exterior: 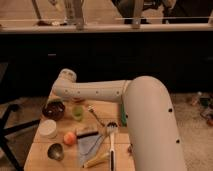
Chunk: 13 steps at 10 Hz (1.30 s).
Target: Place pepper in purple bowl
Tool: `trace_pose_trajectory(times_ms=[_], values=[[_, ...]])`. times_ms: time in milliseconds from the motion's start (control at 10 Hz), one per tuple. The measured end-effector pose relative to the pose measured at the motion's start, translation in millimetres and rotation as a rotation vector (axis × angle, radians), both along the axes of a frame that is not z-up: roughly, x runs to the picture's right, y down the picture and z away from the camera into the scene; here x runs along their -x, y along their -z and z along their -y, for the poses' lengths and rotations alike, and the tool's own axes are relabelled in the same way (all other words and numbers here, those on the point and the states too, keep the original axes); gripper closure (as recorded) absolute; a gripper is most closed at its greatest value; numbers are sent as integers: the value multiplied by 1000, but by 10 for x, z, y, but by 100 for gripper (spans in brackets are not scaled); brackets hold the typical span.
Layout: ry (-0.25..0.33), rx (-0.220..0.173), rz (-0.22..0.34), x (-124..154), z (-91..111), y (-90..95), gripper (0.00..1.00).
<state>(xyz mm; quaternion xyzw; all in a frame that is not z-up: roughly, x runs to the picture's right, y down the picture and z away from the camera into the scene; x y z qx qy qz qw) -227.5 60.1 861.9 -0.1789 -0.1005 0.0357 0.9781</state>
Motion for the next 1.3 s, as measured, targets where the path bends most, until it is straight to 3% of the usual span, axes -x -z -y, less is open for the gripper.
trace_pose_trajectory(times_ms=[400, 700, 1300], values=[[1, 0, 0, 4, -3, 0, 44], [0, 0, 0, -1, -2, -2, 21], [1, 2, 0, -3, -13, -9, 20]])
